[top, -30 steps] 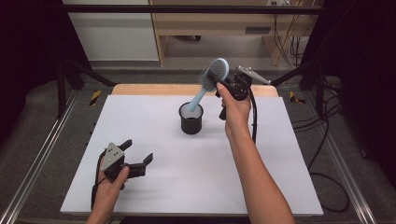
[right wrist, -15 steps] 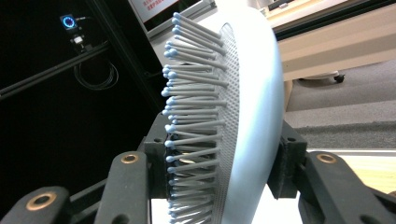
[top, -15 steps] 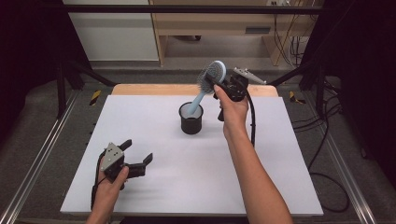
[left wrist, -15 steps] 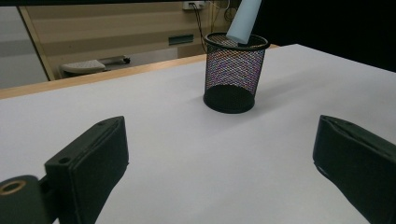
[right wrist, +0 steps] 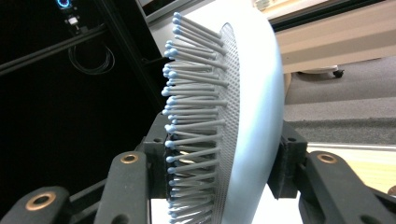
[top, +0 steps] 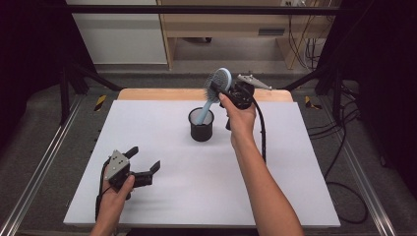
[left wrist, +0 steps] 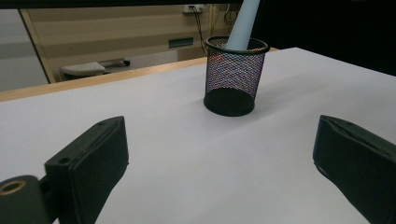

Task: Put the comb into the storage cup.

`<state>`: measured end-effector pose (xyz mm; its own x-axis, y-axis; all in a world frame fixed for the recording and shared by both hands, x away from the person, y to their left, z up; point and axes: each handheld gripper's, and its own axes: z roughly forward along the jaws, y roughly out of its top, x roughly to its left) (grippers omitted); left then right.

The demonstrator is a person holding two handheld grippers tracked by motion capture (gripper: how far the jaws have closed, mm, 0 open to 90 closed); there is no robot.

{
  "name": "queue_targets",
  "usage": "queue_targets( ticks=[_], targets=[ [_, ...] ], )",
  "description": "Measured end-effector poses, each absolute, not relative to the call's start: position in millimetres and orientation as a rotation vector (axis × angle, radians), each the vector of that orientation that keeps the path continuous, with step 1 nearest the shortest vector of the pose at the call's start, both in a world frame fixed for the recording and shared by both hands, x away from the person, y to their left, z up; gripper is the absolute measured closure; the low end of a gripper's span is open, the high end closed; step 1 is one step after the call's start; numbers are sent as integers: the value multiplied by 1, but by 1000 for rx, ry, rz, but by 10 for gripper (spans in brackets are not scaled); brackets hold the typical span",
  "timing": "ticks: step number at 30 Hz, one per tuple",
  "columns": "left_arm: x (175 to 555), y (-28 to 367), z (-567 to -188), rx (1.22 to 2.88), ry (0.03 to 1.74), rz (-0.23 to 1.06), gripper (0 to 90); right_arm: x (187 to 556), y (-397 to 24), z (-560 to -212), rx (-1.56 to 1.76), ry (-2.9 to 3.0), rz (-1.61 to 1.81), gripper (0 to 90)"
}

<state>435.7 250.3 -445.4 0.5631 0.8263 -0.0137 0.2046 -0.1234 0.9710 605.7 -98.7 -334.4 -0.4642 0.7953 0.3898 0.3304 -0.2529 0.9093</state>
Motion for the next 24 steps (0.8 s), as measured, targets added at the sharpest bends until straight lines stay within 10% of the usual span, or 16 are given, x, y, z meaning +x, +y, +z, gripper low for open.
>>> queue_targets(
  ticks=[24],
  targets=[
    [436, 250, -445, 1645, 878, 671, 37, 611, -84, -360, 1386, 1702, 1717, 519]
  ],
)
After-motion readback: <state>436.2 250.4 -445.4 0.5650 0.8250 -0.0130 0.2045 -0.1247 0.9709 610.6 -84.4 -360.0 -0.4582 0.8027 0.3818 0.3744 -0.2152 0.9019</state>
